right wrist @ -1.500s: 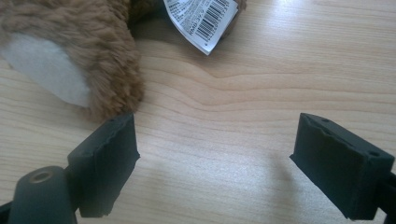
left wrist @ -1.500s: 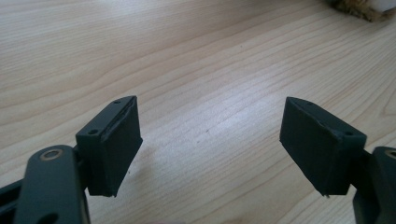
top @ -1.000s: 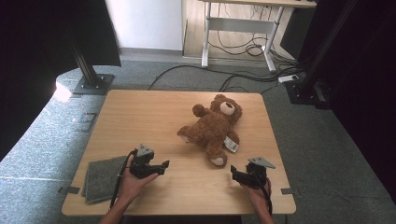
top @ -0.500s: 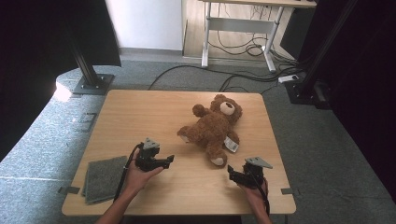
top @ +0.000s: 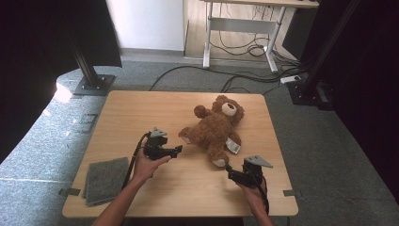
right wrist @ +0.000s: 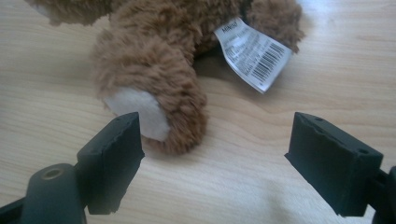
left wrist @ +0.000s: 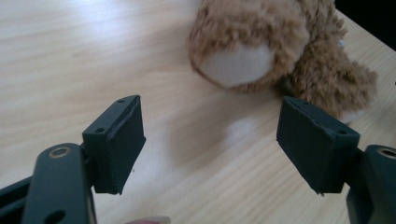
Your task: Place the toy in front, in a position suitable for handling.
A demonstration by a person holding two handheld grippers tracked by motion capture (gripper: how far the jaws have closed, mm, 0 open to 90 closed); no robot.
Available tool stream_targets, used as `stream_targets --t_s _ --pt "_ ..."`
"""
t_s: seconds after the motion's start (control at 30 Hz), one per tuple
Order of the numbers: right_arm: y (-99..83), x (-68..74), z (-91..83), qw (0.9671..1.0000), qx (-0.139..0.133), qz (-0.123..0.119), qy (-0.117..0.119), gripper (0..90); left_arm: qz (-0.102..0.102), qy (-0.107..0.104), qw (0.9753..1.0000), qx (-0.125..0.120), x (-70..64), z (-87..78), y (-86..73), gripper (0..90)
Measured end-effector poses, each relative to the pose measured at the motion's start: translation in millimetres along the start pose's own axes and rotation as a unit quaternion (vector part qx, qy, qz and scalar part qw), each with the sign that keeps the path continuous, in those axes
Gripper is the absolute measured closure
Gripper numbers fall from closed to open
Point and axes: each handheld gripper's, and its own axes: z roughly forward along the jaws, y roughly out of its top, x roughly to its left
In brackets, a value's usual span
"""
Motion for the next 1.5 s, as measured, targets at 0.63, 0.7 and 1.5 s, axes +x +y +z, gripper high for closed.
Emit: stream_targets --t_s 0.63,0.7,1.5 --pt "24.4 17.4 25.0 0.9996 0.009 -0.018 0.017 16.9 0.024 -0.023 0.9989 0.033 -4.2 44.9 35.2 24.3" --pt "25.7 19.1 30.9 0.9995 0.012 -0.022 0.019 16.9 0.027 -0.033 0.9983 0.038 -4.7 46.8 34.2 30.7" --pt "29.0 22.6 45.1 0.9987 0.032 -0.025 0.032 37.0 0.018 -0.106 0.992 0.067 -15.9 40.2 0.9 71.1"
